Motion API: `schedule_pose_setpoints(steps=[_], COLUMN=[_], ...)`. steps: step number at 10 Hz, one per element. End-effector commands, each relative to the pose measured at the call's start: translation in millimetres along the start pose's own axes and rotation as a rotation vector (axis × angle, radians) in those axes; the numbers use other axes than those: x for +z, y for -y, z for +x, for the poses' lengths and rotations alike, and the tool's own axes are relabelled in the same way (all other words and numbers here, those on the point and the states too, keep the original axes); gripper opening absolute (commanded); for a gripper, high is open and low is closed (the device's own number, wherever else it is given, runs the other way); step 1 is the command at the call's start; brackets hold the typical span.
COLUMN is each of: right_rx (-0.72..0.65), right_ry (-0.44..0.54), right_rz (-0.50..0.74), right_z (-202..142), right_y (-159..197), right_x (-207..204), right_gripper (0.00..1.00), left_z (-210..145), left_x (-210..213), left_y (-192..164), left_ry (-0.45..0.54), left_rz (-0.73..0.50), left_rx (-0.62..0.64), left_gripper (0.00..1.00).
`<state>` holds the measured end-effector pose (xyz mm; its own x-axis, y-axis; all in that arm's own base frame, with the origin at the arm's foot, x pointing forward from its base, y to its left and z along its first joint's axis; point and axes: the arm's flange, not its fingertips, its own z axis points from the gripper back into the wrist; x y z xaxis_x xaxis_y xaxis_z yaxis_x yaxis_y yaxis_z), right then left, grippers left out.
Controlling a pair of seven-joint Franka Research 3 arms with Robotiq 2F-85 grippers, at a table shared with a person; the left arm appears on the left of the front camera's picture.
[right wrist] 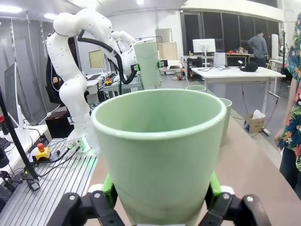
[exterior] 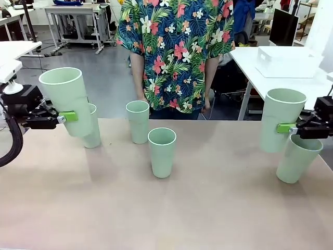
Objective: Stack the cups and store them in the basket.
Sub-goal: Pick up two Reusable plastic cups , one in each hand, then place the stack of Reusable plastic cups into the Pantry Basket.
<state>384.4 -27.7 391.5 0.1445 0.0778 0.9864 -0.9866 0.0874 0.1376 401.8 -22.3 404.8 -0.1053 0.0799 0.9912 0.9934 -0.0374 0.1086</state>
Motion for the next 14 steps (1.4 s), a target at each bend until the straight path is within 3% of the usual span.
schedule_pose_setpoints(steps=[1, 14], right_rx=[0.006, 0.006], right_ry=[-0.002, -0.002], right_rz=[-0.003, -0.003], right_z=[2.6, 2.6], right_y=[1.7, 1.7], right_x=[0.8, 0.8], right_gripper=[0.87, 0.87], left_z=[0.9, 0.9], left_x=[0.1, 0.1], left_y=[0.1, 0.1], left_ry=[0.005, 0.005], left_rz=[0.000, 0.000], left_rx=[-0.006, -0.006], left_gripper=[0.84, 0.84])
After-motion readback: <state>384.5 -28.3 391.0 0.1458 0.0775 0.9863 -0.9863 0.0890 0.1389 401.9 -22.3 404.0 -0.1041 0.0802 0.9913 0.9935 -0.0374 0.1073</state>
